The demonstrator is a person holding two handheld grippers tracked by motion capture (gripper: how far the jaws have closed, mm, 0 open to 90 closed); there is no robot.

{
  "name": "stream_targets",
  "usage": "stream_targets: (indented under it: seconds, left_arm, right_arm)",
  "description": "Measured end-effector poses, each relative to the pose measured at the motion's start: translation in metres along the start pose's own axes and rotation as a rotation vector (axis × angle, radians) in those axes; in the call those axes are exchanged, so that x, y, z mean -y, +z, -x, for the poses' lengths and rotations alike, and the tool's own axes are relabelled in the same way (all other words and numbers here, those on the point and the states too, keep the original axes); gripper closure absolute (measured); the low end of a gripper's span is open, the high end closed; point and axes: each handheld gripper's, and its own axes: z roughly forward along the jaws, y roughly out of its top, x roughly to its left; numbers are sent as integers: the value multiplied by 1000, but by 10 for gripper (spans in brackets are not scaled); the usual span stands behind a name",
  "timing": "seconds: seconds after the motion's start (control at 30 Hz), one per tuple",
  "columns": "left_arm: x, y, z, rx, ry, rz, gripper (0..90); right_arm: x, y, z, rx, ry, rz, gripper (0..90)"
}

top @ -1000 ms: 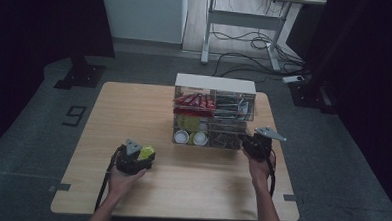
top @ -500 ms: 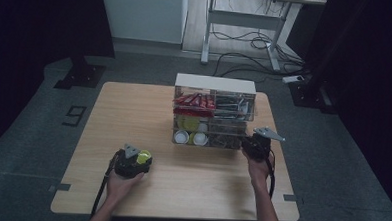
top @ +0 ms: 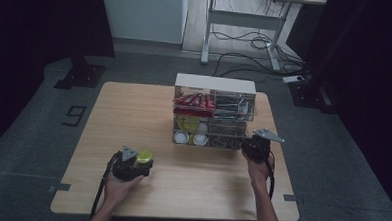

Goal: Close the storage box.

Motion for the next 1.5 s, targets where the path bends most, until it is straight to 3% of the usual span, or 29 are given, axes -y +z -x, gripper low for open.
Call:
stream_targets:
  seconds: [0.37,1.5]
  left_arm:
    - [3,-17,-2,15,-21,23,248]
    - [15,-18,-9,11,-64,-4,252]
  right_arm:
    - [16,-2,-4,-17,0,-18,872]
    - [47,-12,12,-23,55,-48,871]
